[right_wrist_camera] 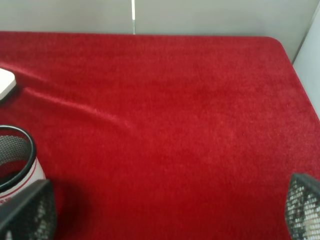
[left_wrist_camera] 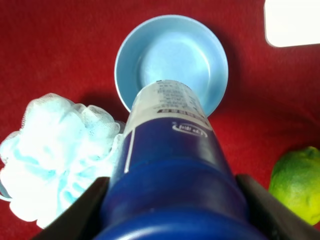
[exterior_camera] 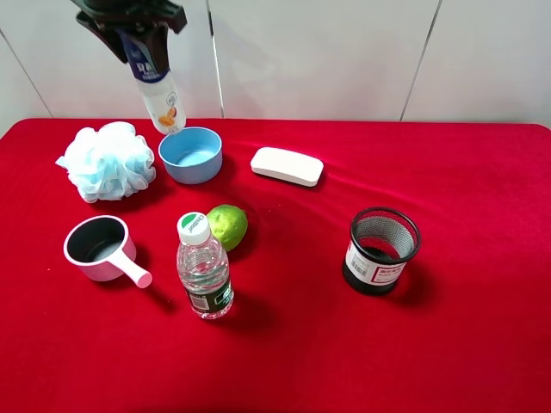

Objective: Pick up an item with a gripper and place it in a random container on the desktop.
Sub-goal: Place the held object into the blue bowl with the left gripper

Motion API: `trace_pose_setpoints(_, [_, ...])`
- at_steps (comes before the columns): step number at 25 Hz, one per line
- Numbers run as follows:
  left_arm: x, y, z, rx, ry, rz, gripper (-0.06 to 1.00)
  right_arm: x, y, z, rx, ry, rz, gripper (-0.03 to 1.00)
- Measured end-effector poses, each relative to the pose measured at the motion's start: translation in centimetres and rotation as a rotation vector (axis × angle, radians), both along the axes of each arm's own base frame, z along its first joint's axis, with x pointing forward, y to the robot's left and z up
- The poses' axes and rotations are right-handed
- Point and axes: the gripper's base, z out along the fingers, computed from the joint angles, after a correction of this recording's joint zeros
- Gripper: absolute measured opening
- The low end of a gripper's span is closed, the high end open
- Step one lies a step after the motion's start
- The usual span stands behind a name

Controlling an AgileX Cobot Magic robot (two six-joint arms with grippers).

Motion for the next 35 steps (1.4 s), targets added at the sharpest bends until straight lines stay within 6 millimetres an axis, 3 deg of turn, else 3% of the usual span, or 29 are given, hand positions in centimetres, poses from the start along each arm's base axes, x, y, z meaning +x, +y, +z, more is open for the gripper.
trace_pose_setpoints(24, [4.1,-1.6,-7.9,0.015,0.016,-0.026,0.5,0.0,0.0,0.0,0.0,0.0,0.0,0.69])
trace_pose_setpoints(35, [4.8,-2.0,-9.9,-0.009,0.031,0.01,0.5,0.0,0.0,0.0,0.0,0.0,0.0,0.69])
